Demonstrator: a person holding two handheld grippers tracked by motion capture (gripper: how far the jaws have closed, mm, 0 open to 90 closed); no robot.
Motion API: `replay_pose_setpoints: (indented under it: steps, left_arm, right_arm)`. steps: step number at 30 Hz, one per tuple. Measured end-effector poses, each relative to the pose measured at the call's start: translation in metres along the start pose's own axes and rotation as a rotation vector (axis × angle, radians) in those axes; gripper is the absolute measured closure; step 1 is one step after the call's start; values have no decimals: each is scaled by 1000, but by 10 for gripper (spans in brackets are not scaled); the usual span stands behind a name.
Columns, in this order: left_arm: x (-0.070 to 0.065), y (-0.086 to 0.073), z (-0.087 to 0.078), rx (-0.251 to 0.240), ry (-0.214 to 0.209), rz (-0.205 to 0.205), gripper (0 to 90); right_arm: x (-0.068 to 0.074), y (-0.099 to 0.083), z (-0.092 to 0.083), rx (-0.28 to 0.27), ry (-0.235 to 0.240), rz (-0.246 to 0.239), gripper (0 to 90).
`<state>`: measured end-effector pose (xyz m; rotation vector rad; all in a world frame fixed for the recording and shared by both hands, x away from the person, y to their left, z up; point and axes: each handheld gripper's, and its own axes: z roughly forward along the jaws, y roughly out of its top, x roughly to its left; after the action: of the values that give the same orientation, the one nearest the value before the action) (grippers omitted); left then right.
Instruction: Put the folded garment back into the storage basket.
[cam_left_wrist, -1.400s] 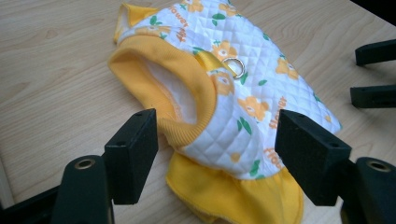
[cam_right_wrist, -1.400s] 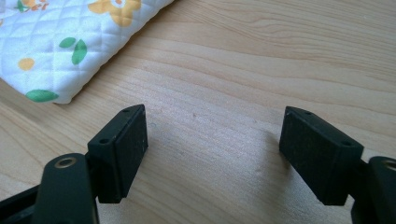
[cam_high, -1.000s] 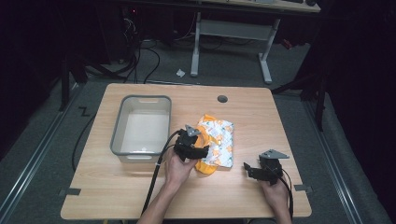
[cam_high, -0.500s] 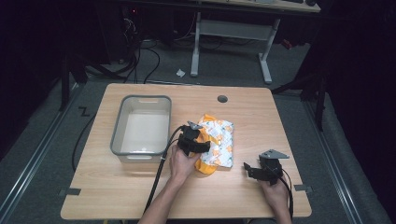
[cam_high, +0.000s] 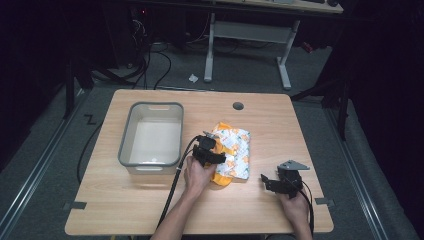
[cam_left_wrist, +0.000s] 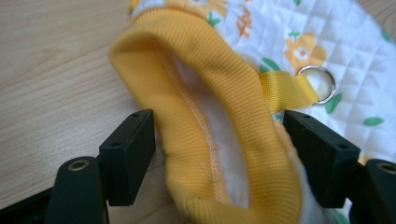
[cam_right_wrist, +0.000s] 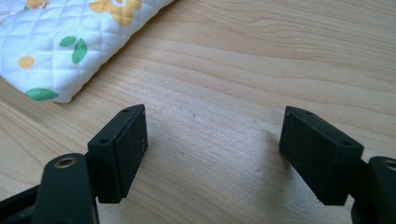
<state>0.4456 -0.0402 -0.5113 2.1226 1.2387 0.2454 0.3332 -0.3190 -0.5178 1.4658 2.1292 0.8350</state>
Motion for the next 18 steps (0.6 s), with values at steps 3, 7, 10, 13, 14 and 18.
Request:
replay_pose_setpoints:
  steps: [3, 7, 10, 13, 14, 18]
  left_arm:
    - [-5, -1, 3, 1, 19, 34, 285]
    - [-9, -2, 4, -3, 26, 57, 334]
    - [-11, -2, 3, -6, 1, 77, 439]
    - [-11, -2, 2, -3, -19, 86, 548]
    - [-12, -2, 2, -1, -46, 84, 591]
    - [-9, -1, 2, 2, -83, 70, 676]
  right_arm:
    - [0, 0, 0, 0, 0, 0, 237]
    - [0, 0, 0, 0, 0, 0, 236]
    - [0, 0, 0, 0, 0, 0, 237]
    - [0, 0, 0, 0, 0, 0, 237]
    - [0, 0, 0, 0, 0, 0, 237]
    - [0, 0, 0, 0, -1, 0, 237]
